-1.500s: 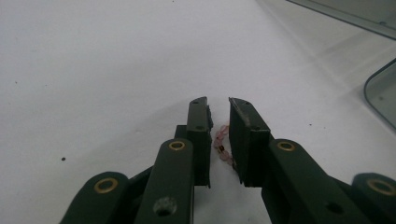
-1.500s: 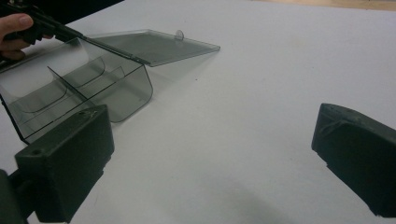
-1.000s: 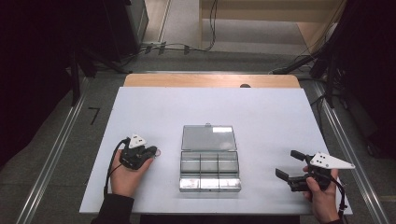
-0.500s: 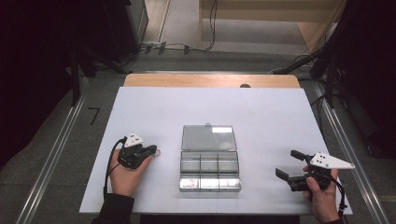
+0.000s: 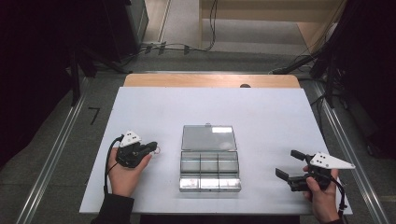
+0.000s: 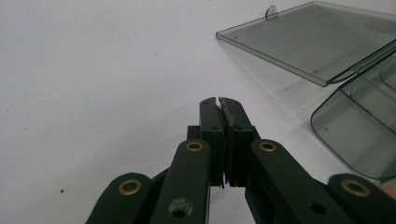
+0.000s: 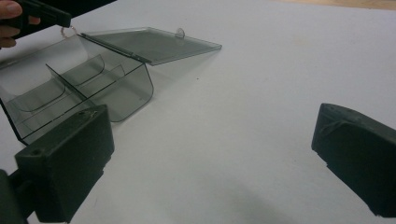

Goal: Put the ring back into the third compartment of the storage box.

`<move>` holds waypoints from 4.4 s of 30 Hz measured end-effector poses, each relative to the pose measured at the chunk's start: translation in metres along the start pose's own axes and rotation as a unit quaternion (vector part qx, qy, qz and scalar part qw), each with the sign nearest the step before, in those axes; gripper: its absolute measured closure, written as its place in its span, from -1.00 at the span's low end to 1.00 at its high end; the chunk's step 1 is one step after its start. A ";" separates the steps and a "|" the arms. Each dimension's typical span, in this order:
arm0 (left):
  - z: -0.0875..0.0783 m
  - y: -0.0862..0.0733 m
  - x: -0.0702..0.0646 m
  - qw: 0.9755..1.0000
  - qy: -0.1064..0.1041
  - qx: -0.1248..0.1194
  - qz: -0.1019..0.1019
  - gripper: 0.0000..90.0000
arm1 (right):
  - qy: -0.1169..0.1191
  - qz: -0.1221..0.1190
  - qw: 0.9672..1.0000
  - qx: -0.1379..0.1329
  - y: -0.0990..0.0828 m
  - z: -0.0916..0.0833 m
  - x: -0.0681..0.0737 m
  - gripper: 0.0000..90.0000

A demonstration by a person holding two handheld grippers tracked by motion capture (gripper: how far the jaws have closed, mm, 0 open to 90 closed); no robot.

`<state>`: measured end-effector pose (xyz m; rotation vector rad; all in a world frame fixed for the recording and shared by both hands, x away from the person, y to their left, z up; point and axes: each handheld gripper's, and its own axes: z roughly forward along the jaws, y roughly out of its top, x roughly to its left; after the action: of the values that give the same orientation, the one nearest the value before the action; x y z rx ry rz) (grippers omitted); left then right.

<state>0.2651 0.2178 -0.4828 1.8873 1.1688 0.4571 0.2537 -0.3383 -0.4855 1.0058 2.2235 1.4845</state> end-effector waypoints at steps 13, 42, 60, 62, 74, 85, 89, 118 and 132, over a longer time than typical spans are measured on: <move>-0.007 0.008 -0.007 1.000 -0.016 -0.022 0.000 0.96 | 0.000 -0.002 1.000 -0.001 0.000 0.000 0.001 -1.00; -0.007 0.023 -0.029 0.997 -0.054 -0.045 0.008 0.96 | 0.001 -0.004 1.000 -0.001 0.000 0.002 0.001 -1.00; -0.001 0.030 -0.044 0.996 -0.075 -0.052 0.014 0.96 | 0.002 -0.004 1.000 0.001 0.000 0.002 0.002 -1.00; 0.000 0.031 -0.045 0.995 -0.078 -0.052 0.014 0.96 | 0.002 -0.004 1.000 0.001 0.000 0.002 0.002 -1.00; 0.005 0.035 -0.053 0.994 -0.091 -0.053 0.018 0.96 | 0.003 -0.004 1.000 0.000 0.000 0.002 0.003 -1.00; 0.012 0.038 -0.062 0.993 -0.106 -0.054 0.019 0.96 | 0.002 -0.004 1.000 0.001 0.000 0.002 0.003 -1.00; 0.017 0.039 -0.066 0.992 -0.114 -0.051 0.018 0.96 | 0.000 -0.004 1.000 -0.001 0.000 0.001 0.002 -1.00; 0.036 0.049 -0.091 0.989 -0.141 -0.042 0.026 0.96 | 0.005 -0.002 1.000 -0.006 0.000 0.000 0.003 -1.00; 0.045 0.050 -0.101 0.987 -0.153 -0.037 0.029 0.96 | 0.005 0.000 1.000 -0.005 0.001 -0.001 0.003 -1.00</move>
<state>0.2730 0.0996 -0.4561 1.8535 0.8841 0.2266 0.2514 -0.3369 -0.4843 0.9992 2.2199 1.5021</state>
